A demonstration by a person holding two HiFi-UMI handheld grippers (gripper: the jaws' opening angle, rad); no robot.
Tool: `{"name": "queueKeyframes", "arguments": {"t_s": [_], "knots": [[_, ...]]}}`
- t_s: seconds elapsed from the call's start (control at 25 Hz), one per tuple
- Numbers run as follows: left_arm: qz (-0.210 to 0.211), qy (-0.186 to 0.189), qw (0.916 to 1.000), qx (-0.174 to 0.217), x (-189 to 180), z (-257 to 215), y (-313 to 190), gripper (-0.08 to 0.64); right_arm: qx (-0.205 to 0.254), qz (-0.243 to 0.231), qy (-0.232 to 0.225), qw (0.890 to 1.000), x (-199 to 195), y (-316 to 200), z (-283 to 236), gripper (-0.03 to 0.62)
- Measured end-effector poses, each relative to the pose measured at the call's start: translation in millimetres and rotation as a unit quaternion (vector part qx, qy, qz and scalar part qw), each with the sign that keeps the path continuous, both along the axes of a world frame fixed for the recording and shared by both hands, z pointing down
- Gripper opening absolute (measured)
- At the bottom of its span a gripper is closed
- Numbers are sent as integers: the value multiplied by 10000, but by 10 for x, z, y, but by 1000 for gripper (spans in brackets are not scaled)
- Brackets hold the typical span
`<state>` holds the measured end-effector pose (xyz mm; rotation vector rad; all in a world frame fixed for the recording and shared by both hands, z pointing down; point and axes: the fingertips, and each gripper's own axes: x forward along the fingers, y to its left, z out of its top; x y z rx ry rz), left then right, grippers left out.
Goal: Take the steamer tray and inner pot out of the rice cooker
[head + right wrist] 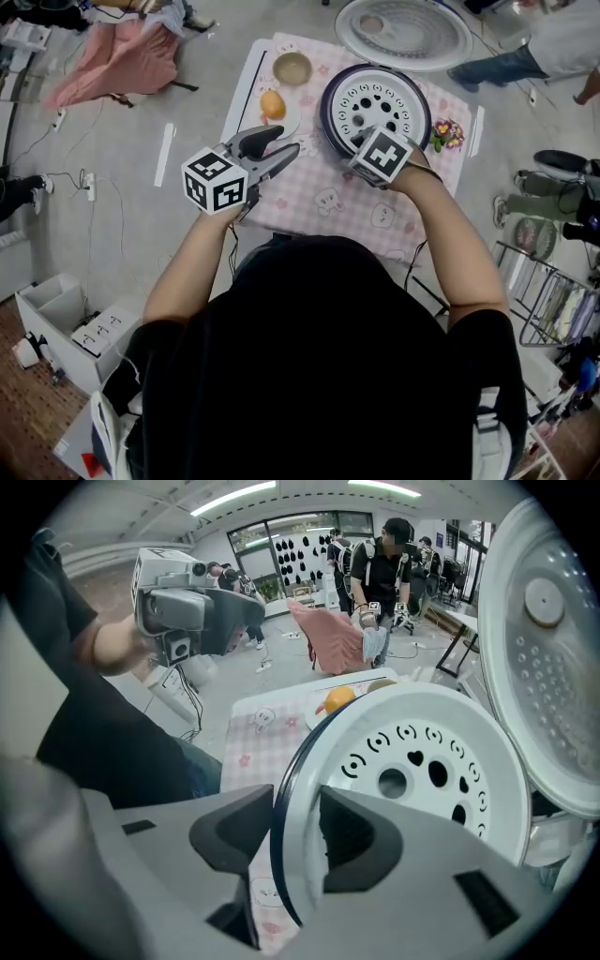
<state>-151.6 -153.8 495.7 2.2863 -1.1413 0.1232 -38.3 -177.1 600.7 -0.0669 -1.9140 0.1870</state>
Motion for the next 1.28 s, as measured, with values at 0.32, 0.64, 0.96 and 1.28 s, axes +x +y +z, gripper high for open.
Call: {"name": "queueKeyframes", "arguments": {"t_s": [0.32,0.64,0.96,1.28], "knots": [[140,26,9999,12,98,-11,-23,216,403,-47,84,9991,161,-105,-131,74],[215,44,9997,49,116,-79,-30,216,636,-203,-36,9978,142,-53,-240,41],[332,103,9993,126,139,-177,-60,216,973,-68,-166,9951,163,-108,-416,32],[541,142,9982,193,189,-234,-21,216,1110,165,-281,9933,165,-41,-612,31]]}}
